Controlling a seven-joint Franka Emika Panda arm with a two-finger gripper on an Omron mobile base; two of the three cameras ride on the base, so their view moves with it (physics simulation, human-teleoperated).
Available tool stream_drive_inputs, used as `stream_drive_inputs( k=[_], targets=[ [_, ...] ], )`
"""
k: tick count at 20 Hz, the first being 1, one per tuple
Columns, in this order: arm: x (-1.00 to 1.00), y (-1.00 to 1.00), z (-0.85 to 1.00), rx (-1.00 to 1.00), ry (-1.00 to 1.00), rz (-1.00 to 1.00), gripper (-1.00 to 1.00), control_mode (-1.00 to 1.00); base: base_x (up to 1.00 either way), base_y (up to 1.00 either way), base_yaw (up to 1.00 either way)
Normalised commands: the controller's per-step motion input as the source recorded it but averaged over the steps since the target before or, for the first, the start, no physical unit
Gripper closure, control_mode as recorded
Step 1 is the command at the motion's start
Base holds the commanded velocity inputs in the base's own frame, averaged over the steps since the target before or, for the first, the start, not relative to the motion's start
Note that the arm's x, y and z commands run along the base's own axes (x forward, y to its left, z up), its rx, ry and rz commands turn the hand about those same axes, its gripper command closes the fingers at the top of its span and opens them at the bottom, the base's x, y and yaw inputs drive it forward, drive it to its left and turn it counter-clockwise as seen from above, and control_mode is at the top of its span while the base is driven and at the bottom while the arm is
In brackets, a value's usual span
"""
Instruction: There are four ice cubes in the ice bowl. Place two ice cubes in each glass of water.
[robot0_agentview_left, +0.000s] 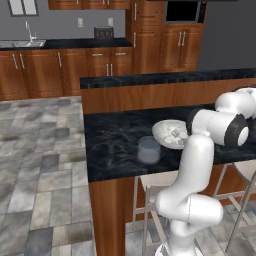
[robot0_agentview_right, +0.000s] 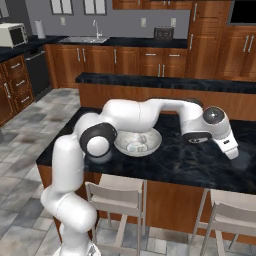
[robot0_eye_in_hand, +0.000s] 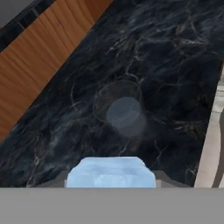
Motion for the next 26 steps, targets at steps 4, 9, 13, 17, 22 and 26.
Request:
stream_drive_inputs(
  k=[4,9,13,17,22,26],
  targets=[
    [0.0,-0.24,0.0,0.0,-0.05,-0.14,1.0,-1.0,0.0,0.0,0.0],
    [-0.01,-0.29,0.18,0.0,0.0,-0.03,1.0,-1.0,0.0,0.0,0.0],
    [-0.14,-0.24,0.17,0.0,0.01,0.0,1.0,-1.0,0.0,0.0,0.0],
    [0.0,-0.15,-0.03,0.0,0.04,0.0,1.0,-1.0,0.0,0.0,0.0],
    [0.08,-0.02,-0.25,0.0,0.01,0.0,1.0,-1.0,0.0,0.0,0.0],
    [0.34,0.0,-0.41,0.0,0.0,0.0,1.0,-1.0,0.0,0.0,0.0]
  ],
)
